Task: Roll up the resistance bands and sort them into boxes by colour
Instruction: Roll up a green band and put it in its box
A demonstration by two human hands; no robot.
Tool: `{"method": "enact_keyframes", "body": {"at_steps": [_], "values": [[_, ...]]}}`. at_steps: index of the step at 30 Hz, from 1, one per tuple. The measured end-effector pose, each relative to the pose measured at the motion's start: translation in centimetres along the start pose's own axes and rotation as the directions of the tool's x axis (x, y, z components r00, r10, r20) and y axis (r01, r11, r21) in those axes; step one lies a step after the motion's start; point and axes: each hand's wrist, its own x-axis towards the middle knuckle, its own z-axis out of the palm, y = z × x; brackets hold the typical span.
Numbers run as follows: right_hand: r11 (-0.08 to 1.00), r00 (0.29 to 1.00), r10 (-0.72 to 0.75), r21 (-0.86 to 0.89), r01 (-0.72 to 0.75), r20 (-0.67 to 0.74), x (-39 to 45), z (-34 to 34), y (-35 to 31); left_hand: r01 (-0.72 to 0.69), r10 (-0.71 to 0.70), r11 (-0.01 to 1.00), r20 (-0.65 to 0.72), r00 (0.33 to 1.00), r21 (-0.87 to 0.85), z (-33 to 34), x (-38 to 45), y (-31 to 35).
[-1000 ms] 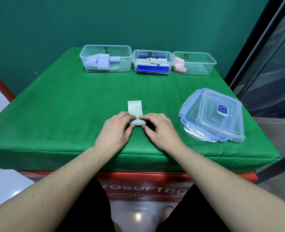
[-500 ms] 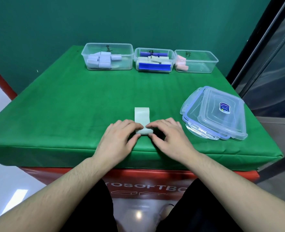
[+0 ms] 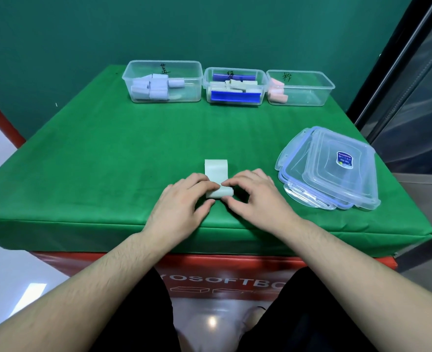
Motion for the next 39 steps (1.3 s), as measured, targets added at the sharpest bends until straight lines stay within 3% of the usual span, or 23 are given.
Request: {"method": "enact_keyframes", "body": {"at_steps": [14,33,39], "values": [[1.000,1.000,-0.007,0.011,0.007,0.026,0.8,0.0,0.4,0.045,-0.045,0.998,-0.001,0.999,-0.048,-0.5,0.8,0.3],[1.000,0.999,0.013,0.018,-0.014,0.046,2.1,-0.1,0.7,0.032,-0.034,0.994,0.018,0.999,0.107,-0.1,1.9,-0.3],[1.000,0.998,-0.012,0.016,0.011,0.056,2.3,-0.2,0.7,0.098,-0.096,0.990,-0.022,0.995,0.098,0.1,2.4,-0.6]]}}
